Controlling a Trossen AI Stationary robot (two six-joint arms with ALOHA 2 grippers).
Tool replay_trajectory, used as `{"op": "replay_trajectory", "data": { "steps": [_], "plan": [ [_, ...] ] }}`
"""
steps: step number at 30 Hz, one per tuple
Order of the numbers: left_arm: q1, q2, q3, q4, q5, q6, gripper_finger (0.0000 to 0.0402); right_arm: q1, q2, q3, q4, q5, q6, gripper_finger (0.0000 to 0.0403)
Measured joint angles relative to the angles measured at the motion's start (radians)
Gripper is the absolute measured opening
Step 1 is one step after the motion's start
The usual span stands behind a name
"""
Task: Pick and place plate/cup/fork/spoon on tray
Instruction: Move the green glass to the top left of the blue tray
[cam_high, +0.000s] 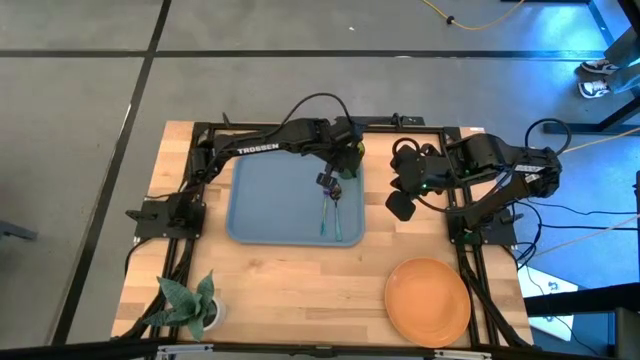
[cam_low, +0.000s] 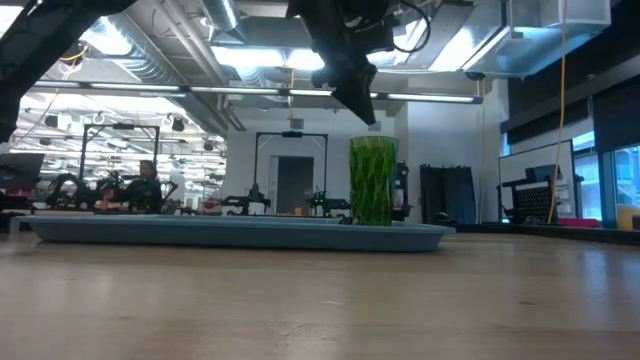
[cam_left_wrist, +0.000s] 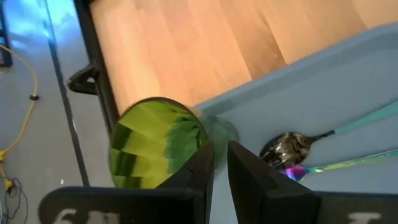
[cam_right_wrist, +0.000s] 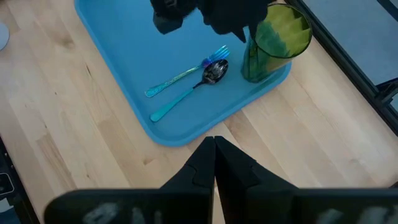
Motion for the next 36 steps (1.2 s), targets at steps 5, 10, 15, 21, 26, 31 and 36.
{"op": "replay_trajectory", "data": {
  "steps": [5, 10, 15, 21, 26, 31, 36],
  "plan": [
    [0.0, 0.004, -0.002, 0.031, -0.017, 0.005, 0.0038, 0.0, 0.0, 0.0, -0.001, 0.0, 0.0, 0.0014],
    [0.0, 0.003, -0.002, 0.048, -0.023, -0.021, 0.0038, 0.0, 0.0, 0.0, -0.001, 0.0, 0.0, 0.0014],
    [0.0, 0.003, -0.002, 0.039, -0.023, -0.064, 0.0038, 0.0, 0.0, 0.0, -0.001, 0.0, 0.0, 0.0014],
    [0.005, 0.003, -0.002, 0.041, -0.011, -0.132, 0.0038, 0.0, 0.0, 0.0, -0.001, 0.0, 0.0, 0.0014],
    [0.016, 0.003, -0.002, 0.037, 0.029, -0.16, 0.0038, 0.0, 0.0, 0.0, -0.001, -0.001, 0.0, 0.0014],
    [0.023, 0.003, -0.002, 0.034, 0.03, -0.177, 0.0038, 0.0, 0.0, 0.0, -0.001, -0.001, 0.0, 0.0014],
    [0.028, 0.023, -0.003, 0.017, 0.03, -0.177, 0.0038, 0.0, 0.0, 0.0, 0.0, -0.001, 0.0, 0.0014]
  ]
}}
